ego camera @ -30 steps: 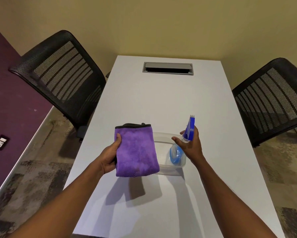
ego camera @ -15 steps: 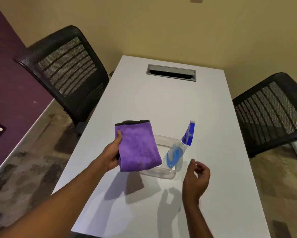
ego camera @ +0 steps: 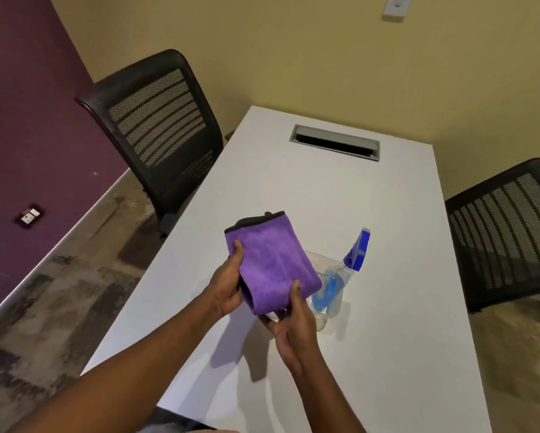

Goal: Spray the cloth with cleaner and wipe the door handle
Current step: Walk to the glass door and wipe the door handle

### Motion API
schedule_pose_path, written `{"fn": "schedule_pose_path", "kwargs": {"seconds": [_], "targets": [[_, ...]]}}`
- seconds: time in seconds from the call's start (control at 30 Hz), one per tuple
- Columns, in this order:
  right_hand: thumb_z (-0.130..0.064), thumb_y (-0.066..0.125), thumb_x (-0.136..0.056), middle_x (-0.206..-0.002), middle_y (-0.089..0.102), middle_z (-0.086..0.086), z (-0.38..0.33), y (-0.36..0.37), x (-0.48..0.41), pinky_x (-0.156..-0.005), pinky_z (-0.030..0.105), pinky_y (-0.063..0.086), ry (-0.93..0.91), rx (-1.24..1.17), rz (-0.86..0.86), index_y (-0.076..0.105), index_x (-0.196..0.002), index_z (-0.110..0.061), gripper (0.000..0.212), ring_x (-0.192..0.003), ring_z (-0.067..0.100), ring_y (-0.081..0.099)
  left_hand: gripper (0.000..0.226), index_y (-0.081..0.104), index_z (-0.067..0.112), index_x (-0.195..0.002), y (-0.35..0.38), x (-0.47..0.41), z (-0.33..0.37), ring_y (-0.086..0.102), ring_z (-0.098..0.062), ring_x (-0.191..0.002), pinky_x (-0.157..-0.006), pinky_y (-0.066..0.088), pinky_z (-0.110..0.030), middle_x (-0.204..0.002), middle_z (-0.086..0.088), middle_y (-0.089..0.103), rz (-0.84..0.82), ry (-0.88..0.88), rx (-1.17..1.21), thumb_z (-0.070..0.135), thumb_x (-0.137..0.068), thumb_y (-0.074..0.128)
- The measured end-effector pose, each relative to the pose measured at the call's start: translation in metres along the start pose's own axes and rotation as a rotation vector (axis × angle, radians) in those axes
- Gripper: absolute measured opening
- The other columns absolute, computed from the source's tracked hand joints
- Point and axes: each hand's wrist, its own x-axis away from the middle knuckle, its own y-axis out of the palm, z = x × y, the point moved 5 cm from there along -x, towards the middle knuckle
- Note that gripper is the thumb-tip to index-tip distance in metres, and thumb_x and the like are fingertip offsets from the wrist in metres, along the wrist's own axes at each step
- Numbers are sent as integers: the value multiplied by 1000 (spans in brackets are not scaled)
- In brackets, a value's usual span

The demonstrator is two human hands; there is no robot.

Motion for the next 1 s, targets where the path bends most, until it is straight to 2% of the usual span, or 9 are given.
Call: {"fn": "schedule_pose_path", "kwargs": {"seconds": [0.17, 0.27, 0.4, 0.5, 0.6, 0.7, 0.77, 0.9, 1.0], "targets": [[-35, 65, -86, -125, 65, 11, 3, 10, 3, -80, 52, 55, 11, 31, -123, 54, -129, -25, 46, -113, 35, 63, 52, 57, 18, -128, -12, 9, 13, 66, -33, -111, -87, 56, -47, -123, -10, 68, 36, 102, -16, 54, -90, 54], [-26, 67, -85, -127, 65, 7, 8, 16, 4, -82, 52, 55, 5, 116, -187, 51, -131, -26, 49, -113, 32, 64, 48, 60, 17, -125, -24, 19, 20, 66, -31, -110, -83, 57, -43, -122, -10, 69, 87, 153, 15, 48, -89, 59], [-19, 71, -83, -129, 63, 6, 13, 25, 4, -79, 47, 56, 6, 239, -212, 49, -133, -24, 55, -114, 29, 63, 43, 66, 11, -114, -48, 36, 34, 72, -26, -98, -72, 59, -33, -111, -10, 73, 162, 220, 84, 34, -79, 73], [-17, 74, -82, -131, 62, 7, 16, 35, 5, -81, 49, 56, -3, 326, -254, 47, -136, -20, 61, -117, 32, 61, 37, 74, 12, -98, -72, 49, 47, 74, -21, -83, -64, 58, -29, -97, -8, 76, 275, 256, 119, 28, -66, 82], [-15, 72, -82, -129, 62, 10, 18, 42, 2, -84, 49, 56, -7, 414, -280, 48, -135, -16, 58, -113, 33, 63, 22, 79, 14, -85, -92, 59, 62, 73, -20, -78, -69, 59, -29, -89, -5, 77, 311, 279, 145, 24, -65, 82], [-8, 66, -88, -127, 63, 12, 25, 53, 0, -85, 44, 56, 15, 458, -337, 50, -133, -12, 48, -110, 30, 65, 20, 79, 13, -84, -111, 72, 75, 71, -19, -80, -82, 55, -32, -87, -5, 76, 287, 255, 152, 22, -67, 80], [-7, 67, -87, -126, 64, 14, 31, 62, 0, -81, 37, 57, 35, 461, -377, 52, -131, -9, 47, -111, 31, 65, 22, 79, 11, -84, -125, 85, 84, 67, -19, -79, -85, 52, -32, -84, -4, 75, 279, 224, 96, 21, -65, 80], [-14, 72, -78, -121, 67, 15, 48, 81, 4, -76, 32, 56, 100, 522, -462, 56, -127, -8, 52, -106, 29, 67, 8, 77, 8, -69, -157, 118, 101, 67, -13, -63, -63, 56, -23, -67, -3, 72, 210, 139, -13, 16, -67, 75], [-15, 71, -79, -121, 66, 17, 71, 98, 14, -75, 32, 56, 133, 588, -523, 58, -125, -7, 48, -105, 29, 67, 12, 74, 5, -68, -185, 147, 108, 66, -14, -58, -64, 55, -25, -62, -5, 70, 206, 88, -120, 17, -66, 76]]}}
